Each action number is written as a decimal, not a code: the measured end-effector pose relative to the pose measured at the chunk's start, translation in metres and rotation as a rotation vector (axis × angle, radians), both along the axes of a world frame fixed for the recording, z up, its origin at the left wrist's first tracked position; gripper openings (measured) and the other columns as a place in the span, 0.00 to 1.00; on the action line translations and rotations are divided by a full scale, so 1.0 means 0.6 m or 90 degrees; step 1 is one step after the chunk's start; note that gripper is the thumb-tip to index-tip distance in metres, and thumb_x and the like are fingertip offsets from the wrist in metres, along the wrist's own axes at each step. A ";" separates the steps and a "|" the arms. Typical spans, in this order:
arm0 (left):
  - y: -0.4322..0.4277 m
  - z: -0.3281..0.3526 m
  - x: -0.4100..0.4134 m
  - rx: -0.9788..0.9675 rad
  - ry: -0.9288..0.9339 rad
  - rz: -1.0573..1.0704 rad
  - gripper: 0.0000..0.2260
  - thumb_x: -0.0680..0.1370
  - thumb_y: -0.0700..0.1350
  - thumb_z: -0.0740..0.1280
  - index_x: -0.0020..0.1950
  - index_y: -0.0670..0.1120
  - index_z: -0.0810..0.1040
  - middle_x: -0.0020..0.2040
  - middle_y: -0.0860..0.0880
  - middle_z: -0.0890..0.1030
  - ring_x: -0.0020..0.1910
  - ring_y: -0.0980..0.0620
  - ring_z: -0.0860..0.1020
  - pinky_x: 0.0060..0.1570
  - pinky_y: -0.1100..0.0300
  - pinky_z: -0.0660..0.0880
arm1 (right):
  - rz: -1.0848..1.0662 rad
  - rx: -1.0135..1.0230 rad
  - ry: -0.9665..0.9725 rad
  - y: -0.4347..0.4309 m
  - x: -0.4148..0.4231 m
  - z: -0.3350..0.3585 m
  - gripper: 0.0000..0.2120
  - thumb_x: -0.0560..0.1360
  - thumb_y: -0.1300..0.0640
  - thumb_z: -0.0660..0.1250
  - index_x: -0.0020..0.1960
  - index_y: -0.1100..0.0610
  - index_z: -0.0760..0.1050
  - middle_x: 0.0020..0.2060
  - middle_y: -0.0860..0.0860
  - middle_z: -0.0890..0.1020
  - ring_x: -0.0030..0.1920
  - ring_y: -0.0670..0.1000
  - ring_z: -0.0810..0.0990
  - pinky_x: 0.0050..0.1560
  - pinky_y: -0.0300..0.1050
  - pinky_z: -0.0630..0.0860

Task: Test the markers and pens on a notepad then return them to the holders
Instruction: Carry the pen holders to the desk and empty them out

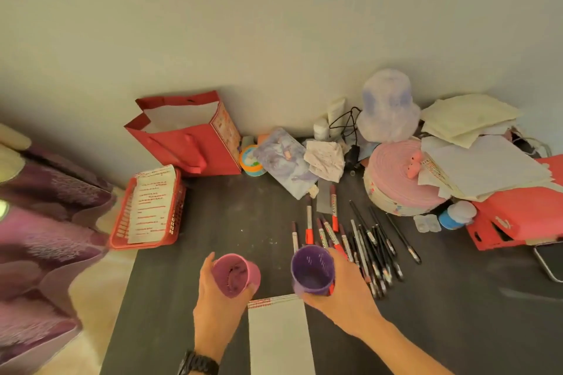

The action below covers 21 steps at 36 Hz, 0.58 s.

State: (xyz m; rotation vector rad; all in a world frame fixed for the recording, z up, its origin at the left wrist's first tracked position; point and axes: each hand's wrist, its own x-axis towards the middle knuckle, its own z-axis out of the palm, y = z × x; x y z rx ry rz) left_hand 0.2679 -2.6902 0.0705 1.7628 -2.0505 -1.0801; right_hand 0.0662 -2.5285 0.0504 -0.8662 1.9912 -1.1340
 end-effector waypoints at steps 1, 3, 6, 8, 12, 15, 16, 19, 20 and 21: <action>-0.026 -0.006 0.018 0.003 -0.012 0.013 0.49 0.59 0.63 0.77 0.71 0.71 0.50 0.67 0.58 0.73 0.58 0.45 0.79 0.58 0.45 0.76 | 0.019 0.004 0.011 -0.032 0.018 -0.005 0.40 0.62 0.35 0.79 0.69 0.37 0.66 0.61 0.33 0.76 0.62 0.40 0.75 0.55 0.37 0.80; -0.072 -0.023 0.048 0.013 -0.027 0.019 0.49 0.60 0.61 0.78 0.71 0.70 0.49 0.68 0.56 0.73 0.60 0.44 0.78 0.58 0.44 0.76 | 0.051 0.016 0.034 -0.093 0.052 -0.018 0.39 0.64 0.40 0.80 0.69 0.38 0.65 0.62 0.35 0.75 0.63 0.43 0.75 0.56 0.40 0.81; -0.132 -0.052 0.080 0.022 -0.009 0.016 0.48 0.62 0.60 0.79 0.71 0.70 0.50 0.68 0.57 0.72 0.61 0.46 0.77 0.56 0.45 0.77 | 0.063 0.050 0.064 -0.178 0.097 -0.040 0.40 0.63 0.45 0.82 0.69 0.41 0.65 0.63 0.38 0.76 0.63 0.45 0.75 0.56 0.42 0.81; -0.165 -0.066 0.092 0.021 0.007 0.013 0.47 0.62 0.61 0.79 0.71 0.71 0.51 0.69 0.58 0.71 0.62 0.47 0.77 0.55 0.47 0.76 | 0.063 0.078 0.084 -0.226 0.121 -0.055 0.42 0.63 0.46 0.82 0.70 0.42 0.64 0.64 0.40 0.76 0.63 0.46 0.73 0.57 0.45 0.80; -0.214 -0.084 0.108 0.017 0.024 -0.011 0.47 0.64 0.60 0.79 0.72 0.71 0.51 0.72 0.59 0.67 0.63 0.48 0.75 0.57 0.46 0.76 | 0.048 0.113 0.095 -0.293 0.156 -0.081 0.44 0.64 0.48 0.82 0.73 0.44 0.62 0.65 0.41 0.74 0.64 0.46 0.72 0.56 0.45 0.80; -0.237 -0.093 0.120 0.014 0.042 -0.022 0.46 0.66 0.59 0.79 0.72 0.71 0.50 0.73 0.59 0.66 0.64 0.48 0.75 0.52 0.52 0.74 | 0.044 0.135 0.100 -0.325 0.171 -0.089 0.46 0.65 0.49 0.82 0.75 0.44 0.60 0.67 0.42 0.73 0.66 0.47 0.72 0.59 0.45 0.79; -0.244 -0.095 0.122 0.013 0.047 -0.025 0.46 0.66 0.60 0.78 0.72 0.71 0.50 0.73 0.60 0.66 0.63 0.48 0.76 0.51 0.53 0.74 | 0.042 0.142 0.103 -0.333 0.174 -0.091 0.46 0.66 0.49 0.82 0.75 0.44 0.59 0.68 0.42 0.73 0.66 0.47 0.72 0.60 0.44 0.79; -0.260 -0.101 0.124 0.009 0.054 -0.031 0.47 0.65 0.63 0.78 0.73 0.71 0.50 0.72 0.60 0.66 0.63 0.49 0.76 0.51 0.53 0.76 | 0.036 0.157 0.106 -0.346 0.177 -0.096 0.45 0.66 0.49 0.82 0.75 0.44 0.59 0.68 0.43 0.73 0.66 0.47 0.72 0.60 0.44 0.79; -0.265 -0.104 0.124 0.007 0.054 -0.035 0.47 0.65 0.63 0.78 0.73 0.70 0.50 0.72 0.60 0.66 0.62 0.49 0.76 0.50 0.53 0.77 | 0.034 0.163 0.104 -0.348 0.178 -0.098 0.45 0.66 0.49 0.82 0.74 0.43 0.59 0.68 0.43 0.74 0.66 0.47 0.72 0.60 0.44 0.79; -0.269 -0.106 0.124 0.006 0.051 -0.041 0.47 0.65 0.62 0.78 0.73 0.70 0.50 0.72 0.60 0.66 0.62 0.49 0.76 0.50 0.53 0.77 | 0.031 0.169 0.101 -0.349 0.179 -0.100 0.45 0.66 0.49 0.82 0.74 0.43 0.59 0.68 0.43 0.74 0.66 0.48 0.73 0.60 0.44 0.79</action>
